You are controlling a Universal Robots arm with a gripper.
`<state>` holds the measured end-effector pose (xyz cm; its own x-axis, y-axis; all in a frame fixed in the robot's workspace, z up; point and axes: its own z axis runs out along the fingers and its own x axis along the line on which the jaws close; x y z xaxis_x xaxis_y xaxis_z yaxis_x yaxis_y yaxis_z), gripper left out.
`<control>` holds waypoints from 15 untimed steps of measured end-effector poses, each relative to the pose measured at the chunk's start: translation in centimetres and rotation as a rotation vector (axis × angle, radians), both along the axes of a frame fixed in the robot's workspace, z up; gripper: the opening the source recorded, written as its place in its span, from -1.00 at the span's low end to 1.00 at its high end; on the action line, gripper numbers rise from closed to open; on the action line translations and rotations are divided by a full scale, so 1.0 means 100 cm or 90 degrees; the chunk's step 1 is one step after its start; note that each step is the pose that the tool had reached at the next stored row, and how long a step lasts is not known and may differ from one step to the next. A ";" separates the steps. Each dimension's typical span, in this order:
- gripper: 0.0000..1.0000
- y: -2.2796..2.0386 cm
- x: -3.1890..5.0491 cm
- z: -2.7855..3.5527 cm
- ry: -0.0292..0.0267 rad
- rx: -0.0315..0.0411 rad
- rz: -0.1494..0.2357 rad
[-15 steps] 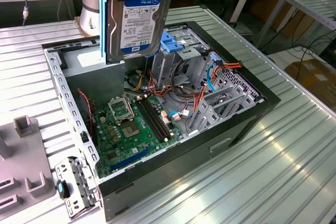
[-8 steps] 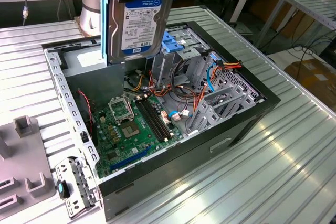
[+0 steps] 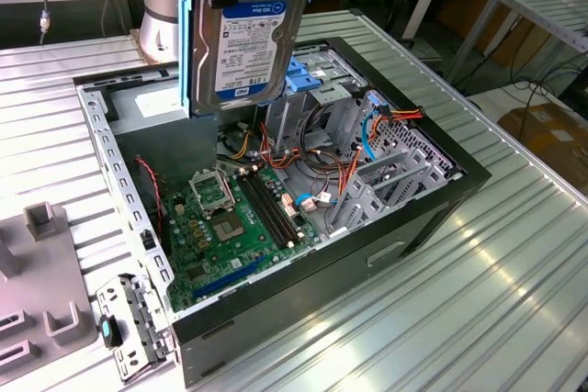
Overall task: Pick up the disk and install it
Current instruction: 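Insert the disk into the insertion slot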
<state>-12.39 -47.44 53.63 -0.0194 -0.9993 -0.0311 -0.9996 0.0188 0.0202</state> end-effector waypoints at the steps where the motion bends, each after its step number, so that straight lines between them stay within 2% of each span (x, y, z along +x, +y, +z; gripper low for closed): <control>1: -0.26 -0.0018 0.0000 0.0001 0.0000 -0.0001 0.000; 8: -0.26 -0.0126 -0.0001 0.0000 0.0000 -0.0001 0.000; 9: -0.26 -0.0188 -0.0001 0.0000 0.0000 0.0000 0.000; 15: -0.26 -0.0316 0.0000 0.0000 0.0001 -0.0001 0.000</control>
